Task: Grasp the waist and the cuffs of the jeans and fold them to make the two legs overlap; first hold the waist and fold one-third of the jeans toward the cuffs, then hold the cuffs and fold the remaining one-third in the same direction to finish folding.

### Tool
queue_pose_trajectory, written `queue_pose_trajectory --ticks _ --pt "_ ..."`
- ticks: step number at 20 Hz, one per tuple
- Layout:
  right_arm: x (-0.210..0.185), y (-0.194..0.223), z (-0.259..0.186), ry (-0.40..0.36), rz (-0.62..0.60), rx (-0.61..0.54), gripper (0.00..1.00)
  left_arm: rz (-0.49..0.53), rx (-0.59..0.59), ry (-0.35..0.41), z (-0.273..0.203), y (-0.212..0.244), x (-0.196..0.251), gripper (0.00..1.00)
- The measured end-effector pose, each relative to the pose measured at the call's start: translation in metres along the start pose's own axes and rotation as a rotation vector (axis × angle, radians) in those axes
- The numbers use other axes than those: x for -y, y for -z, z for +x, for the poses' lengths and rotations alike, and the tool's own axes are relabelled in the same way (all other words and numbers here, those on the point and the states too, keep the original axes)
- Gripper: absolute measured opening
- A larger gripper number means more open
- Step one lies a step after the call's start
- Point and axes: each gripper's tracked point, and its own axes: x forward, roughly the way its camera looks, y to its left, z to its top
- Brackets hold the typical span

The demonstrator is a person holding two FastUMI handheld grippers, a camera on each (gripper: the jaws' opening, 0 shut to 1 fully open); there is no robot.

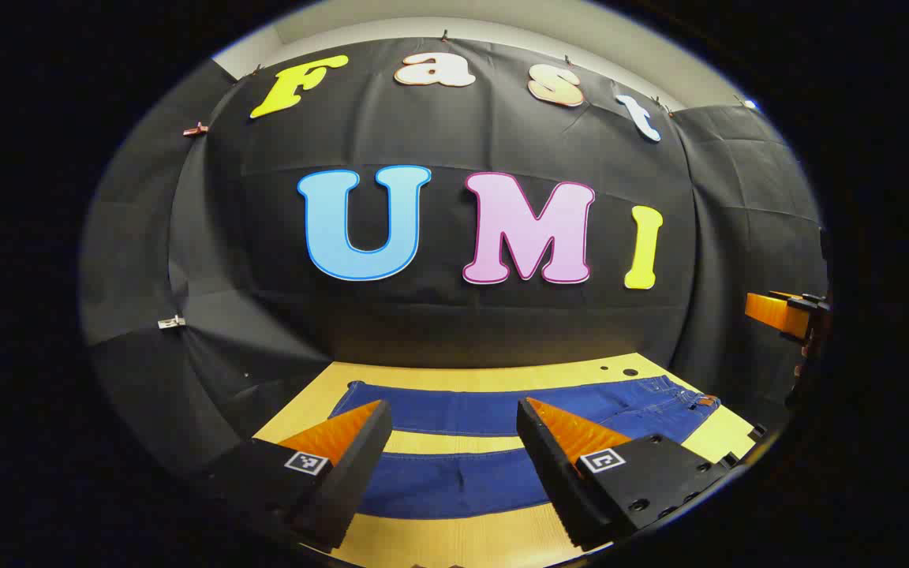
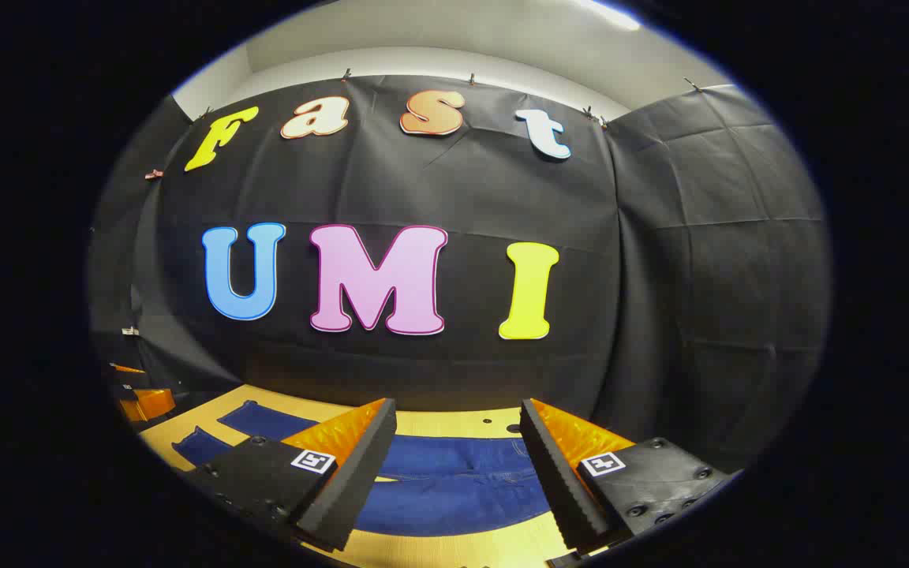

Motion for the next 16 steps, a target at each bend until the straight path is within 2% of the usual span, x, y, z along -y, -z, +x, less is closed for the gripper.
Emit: queue_pose_trajectory --ticks 4,5,6,10,11,12,15,16 --pt "0.000 0.001 0.001 0.003 -0.007 0.000 0.96 0.037 -0.027 -0.035 0.002 0.008 -0.010 1.00" --pt "0.000 0.001 0.001 0.002 -0.007 0.000 0.94 0.021 -0.029 -0.031 0.002 0.011 -0.009 0.99" --pt "0.000 0.001 0.002 0.002 -0.006 -0.001 0.97 0.006 -0.026 -0.029 0.001 0.011 -0.009 1.00" --pt "0.003 0.004 0.002 0.012 -0.010 -0.009 0.97 -0.072 -0.010 -0.023 0.002 0.010 -0.010 1.00" --pt "0.003 0.004 0.001 0.012 -0.010 -0.011 1.00 -0.069 -0.020 -0.032 0.004 0.014 -0.013 1.00" --pt "0.002 0.005 0.001 0.011 -0.011 -0.012 0.94 -0.058 -0.039 -0.041 0.006 0.020 -0.015 1.00" --pt "0.000 0.005 0.001 0.006 -0.012 -0.012 0.94 -0.027 -0.052 -0.036 0.007 0.022 -0.016 1.00" --pt "-0.001 0.005 0.002 0.004 -0.013 -0.012 0.97 -0.010 -0.047 -0.033 0.007 0.023 -0.018 1.00"
